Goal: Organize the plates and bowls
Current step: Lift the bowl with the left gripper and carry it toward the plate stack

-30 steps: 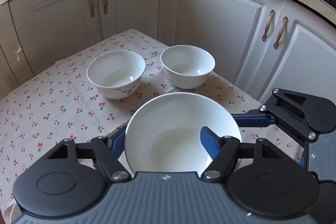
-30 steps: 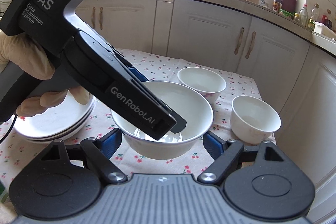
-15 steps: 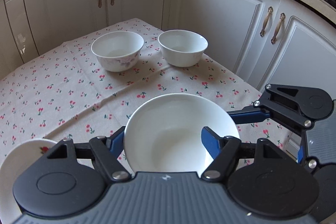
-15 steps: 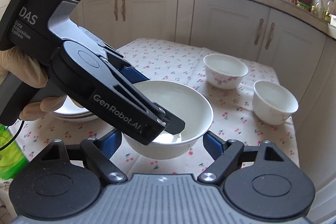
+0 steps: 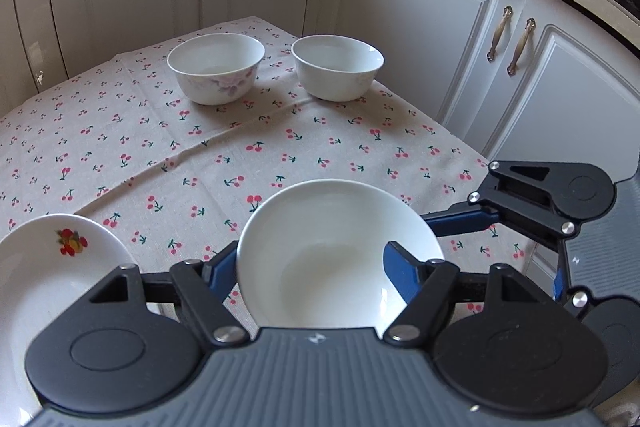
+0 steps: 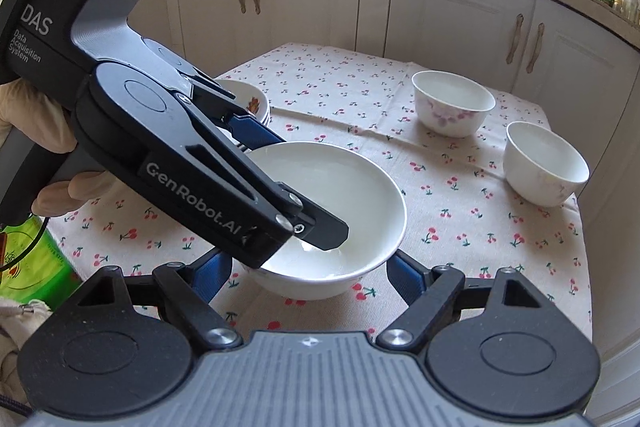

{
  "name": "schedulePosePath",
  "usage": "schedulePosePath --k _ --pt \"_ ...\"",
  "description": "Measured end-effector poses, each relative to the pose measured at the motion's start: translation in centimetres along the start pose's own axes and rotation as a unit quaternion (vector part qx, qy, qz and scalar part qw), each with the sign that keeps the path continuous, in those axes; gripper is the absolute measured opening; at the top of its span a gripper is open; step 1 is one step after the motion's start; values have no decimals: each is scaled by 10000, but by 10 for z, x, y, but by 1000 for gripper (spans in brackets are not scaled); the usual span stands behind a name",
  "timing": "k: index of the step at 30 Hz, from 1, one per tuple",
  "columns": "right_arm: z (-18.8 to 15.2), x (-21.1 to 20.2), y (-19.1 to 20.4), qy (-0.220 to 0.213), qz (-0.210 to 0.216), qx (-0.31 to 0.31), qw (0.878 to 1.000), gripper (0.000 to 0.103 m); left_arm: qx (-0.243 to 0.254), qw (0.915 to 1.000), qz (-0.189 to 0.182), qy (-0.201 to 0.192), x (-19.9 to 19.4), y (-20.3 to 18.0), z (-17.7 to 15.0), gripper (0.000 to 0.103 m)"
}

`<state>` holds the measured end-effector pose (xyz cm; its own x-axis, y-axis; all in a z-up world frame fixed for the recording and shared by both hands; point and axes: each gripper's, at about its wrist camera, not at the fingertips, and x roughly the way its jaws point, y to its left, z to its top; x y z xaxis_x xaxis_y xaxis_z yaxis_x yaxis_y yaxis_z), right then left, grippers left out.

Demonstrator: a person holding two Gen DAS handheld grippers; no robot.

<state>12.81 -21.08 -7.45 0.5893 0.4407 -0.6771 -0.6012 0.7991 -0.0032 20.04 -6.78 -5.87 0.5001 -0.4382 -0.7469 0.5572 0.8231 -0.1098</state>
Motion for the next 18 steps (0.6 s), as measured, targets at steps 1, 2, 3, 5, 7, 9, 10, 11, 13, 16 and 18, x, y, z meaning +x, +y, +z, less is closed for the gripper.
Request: schedulePosePath --k 1,2,3,5,7,9,10,11,13,16,18 --pt "-1 0 0 19 12 10 10000 88 9 10000 -6 5 0 -1 -1 74" --pt "-1 0 1 29 21 20 10000 88 1 10000 -19 3 -1 -1 -2 74" --pt "-2 0 1 37 34 24 10000 88 -17 10000 -37 7 -1 -1 -3 74" --pt "-3 0 1 64 57 20 10000 88 -31 10000 -59 15 -1 0 -5 74" --pt "-4 0 2 79 68 10 9999 88 -67 9999 -92 3 0 1 -6 74" --pt "-4 1 2 108 66 2 9999 88 -69 9999 -85 17 1 1 -8 74" --pt "-4 1 3 117 66 0 9999 88 -53 10000 -84 11 2 1 -8 74" --pt "-4 2 3 126 62 -5 9999 88 -43 10000 -82 0 1 1 -9 74" --pt "-4 3 3 122 54 -23 9999 88 -29 10000 -92 -10 1 1 -9 75" --pt "-5 3 3 114 60 -21 9999 88 -23 9999 -131 -15 1 2 -9 77" --pt "-5 3 2 92 133 29 9999 91 -5 9999 -167 -27 1 2 -10 82"
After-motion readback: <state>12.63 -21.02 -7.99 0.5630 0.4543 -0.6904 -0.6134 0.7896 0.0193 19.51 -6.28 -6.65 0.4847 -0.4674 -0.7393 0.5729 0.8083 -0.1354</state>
